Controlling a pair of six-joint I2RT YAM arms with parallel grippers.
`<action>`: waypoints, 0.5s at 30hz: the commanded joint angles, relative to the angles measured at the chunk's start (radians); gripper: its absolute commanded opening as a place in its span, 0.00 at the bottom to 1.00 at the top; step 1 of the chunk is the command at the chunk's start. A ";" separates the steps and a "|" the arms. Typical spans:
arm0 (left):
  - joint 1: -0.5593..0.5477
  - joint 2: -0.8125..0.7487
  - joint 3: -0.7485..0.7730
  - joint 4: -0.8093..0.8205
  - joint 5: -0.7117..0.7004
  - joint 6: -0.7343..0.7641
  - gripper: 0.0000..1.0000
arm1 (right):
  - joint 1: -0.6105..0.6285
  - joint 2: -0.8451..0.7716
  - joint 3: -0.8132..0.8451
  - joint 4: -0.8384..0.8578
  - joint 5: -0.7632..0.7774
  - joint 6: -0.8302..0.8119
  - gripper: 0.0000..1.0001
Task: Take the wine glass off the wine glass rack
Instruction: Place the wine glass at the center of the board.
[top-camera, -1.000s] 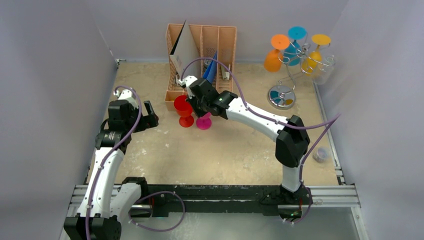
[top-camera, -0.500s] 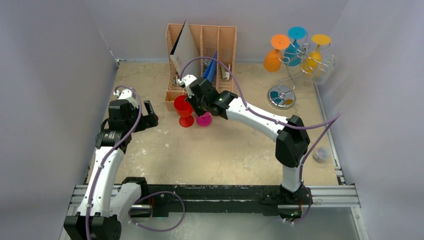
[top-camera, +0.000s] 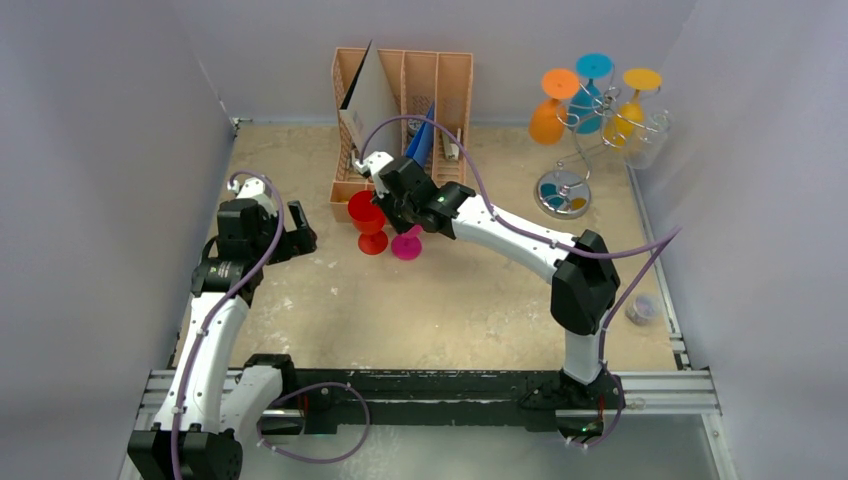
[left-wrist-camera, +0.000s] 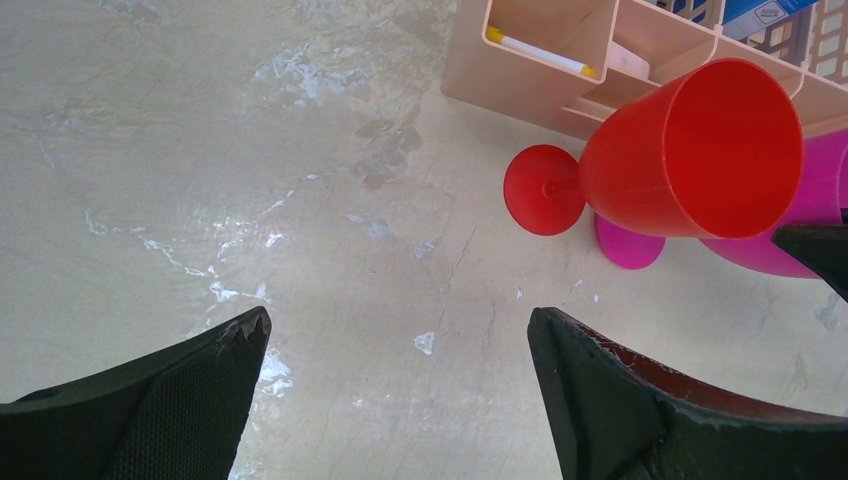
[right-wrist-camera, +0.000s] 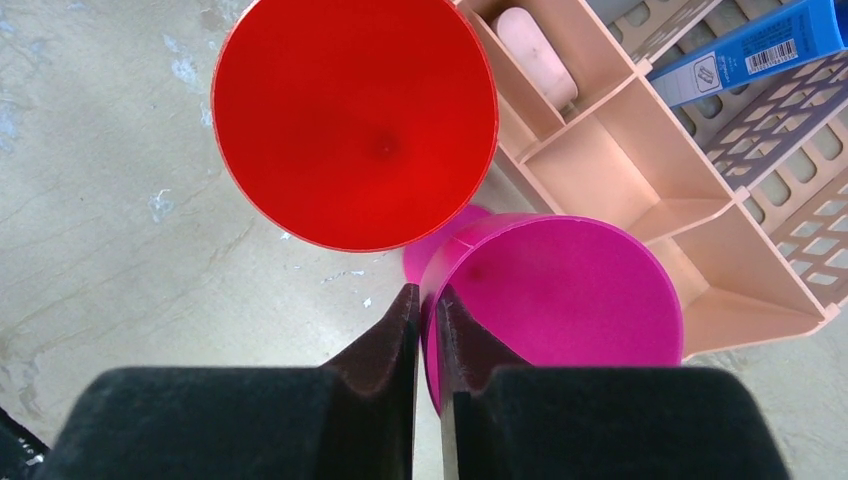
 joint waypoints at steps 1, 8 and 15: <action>0.006 -0.001 -0.001 0.033 0.007 0.006 1.00 | 0.000 -0.030 -0.005 0.004 0.025 -0.014 0.12; 0.006 -0.001 -0.001 0.035 0.014 0.006 1.00 | 0.000 -0.028 0.007 -0.001 0.055 -0.025 0.10; 0.006 0.000 -0.001 0.037 0.018 0.007 1.00 | 0.000 -0.025 0.003 0.002 0.055 -0.034 0.06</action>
